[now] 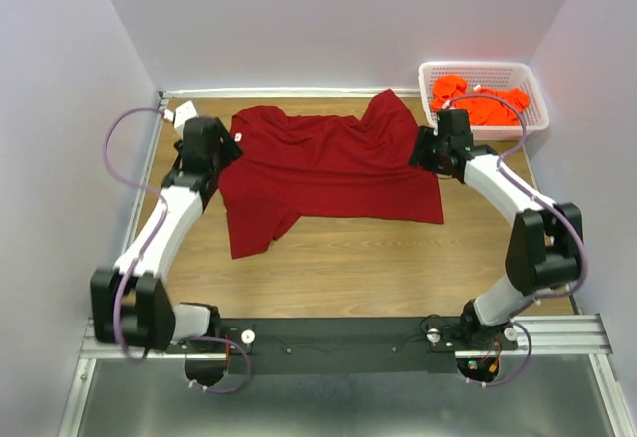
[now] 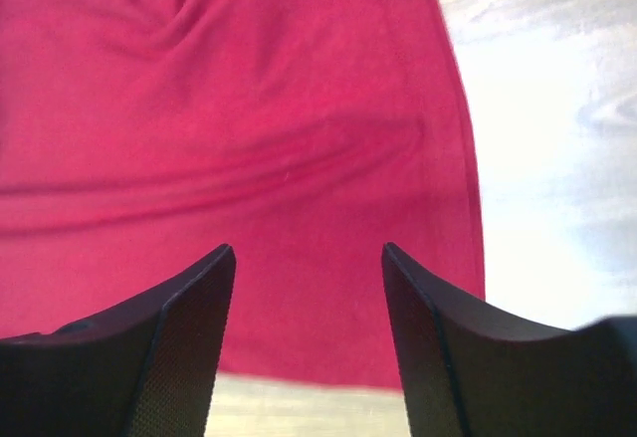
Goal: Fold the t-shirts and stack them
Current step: Flatten the tshirt out
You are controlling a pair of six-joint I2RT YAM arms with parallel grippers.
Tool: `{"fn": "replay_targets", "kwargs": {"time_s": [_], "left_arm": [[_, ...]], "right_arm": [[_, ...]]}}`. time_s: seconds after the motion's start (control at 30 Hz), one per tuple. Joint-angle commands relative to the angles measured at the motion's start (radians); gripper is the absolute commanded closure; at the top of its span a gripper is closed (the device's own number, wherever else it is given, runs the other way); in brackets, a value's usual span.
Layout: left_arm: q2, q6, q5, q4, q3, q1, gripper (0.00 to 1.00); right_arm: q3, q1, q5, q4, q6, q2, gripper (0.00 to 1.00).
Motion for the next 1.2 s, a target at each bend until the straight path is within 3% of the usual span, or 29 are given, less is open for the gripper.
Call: {"fn": "replay_targets", "kwargs": {"time_s": [0.0,0.13,0.27,0.63,1.17], "left_arm": [[-0.192,-0.075,-0.081,-0.143,-0.195,-0.048,0.27],[-0.288,-0.155,-0.096,-0.266,-0.290,-0.093,0.27],[-0.277,-0.209,-0.090,-0.310,-0.346,-0.116,0.27],[-0.116,-0.246,-0.073,-0.281,-0.392,-0.171,0.39],[0.017,-0.204,-0.083,-0.338,-0.328,-0.174,0.37]], "right_arm": [[-0.108,0.010,-0.036,-0.037,0.055,-0.084,0.28],[-0.188,0.010,0.004,-0.060,0.065,-0.160,0.20],[-0.234,0.010,0.021,-0.074,0.072,-0.206,0.14],[-0.232,0.010,0.005,-0.094,0.067,-0.204,0.14],[-0.247,0.012,0.013,-0.099,0.073,-0.212,0.14]]}}
